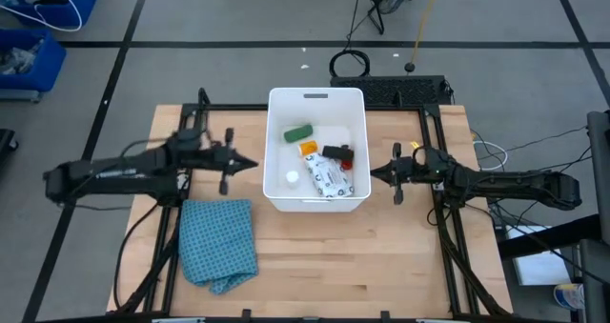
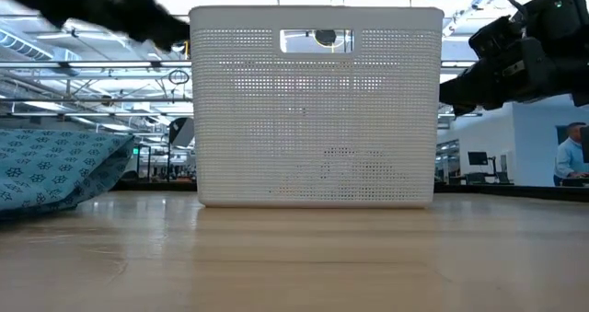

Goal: Pick & place medical supplies in basket/bin
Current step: Return to Home Position

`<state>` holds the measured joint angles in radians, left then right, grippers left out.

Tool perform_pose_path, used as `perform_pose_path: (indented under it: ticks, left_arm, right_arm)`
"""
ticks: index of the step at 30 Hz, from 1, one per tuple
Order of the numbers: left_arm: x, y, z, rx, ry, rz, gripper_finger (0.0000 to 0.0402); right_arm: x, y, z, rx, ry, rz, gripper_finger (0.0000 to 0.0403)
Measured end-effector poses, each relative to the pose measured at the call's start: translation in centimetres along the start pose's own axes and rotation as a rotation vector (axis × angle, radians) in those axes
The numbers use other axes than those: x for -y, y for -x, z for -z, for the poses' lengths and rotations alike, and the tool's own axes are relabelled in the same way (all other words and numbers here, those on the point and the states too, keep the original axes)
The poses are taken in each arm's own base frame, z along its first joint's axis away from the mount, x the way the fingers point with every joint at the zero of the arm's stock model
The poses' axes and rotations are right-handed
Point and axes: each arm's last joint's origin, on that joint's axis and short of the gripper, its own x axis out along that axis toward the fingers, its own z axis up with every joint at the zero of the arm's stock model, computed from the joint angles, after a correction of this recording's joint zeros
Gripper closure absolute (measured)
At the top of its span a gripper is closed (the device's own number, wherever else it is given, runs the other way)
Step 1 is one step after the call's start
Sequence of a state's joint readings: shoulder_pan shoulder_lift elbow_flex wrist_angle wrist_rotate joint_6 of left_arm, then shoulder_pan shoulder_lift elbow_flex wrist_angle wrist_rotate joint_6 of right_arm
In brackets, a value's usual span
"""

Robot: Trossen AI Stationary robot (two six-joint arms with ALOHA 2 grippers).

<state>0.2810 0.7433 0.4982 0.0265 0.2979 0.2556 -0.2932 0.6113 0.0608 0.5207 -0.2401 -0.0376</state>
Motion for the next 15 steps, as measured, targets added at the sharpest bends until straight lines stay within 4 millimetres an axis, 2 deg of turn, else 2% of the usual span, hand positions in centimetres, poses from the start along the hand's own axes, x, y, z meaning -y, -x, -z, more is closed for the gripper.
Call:
perform_pose_path:
  ticks: [3,6,10,15]
  left_arm:
    - [1.4,1.6,3.2,0.112,0.019,-0.013,0.0399]
    - [2.2,2.7,5.3,0.245,0.024,-0.052,0.0399]
    - [2.5,3.5,6.9,0.355,0.035,-0.122,0.0400]
    - [2.8,3.7,8.6,0.304,0.073,-0.131,0.0400]
  right_arm:
    - [0.0,0.0,-0.6,0.070,0.004,0.001,0.0403]
    - [0.0,0.2,-1.4,0.157,0.015,0.004,0.0403]
    - [0.0,0.1,-1.2,0.145,0.010,0.003,0.0403]
    - [0.0,0.1,-1.2,0.142,0.010,0.003,0.0403]
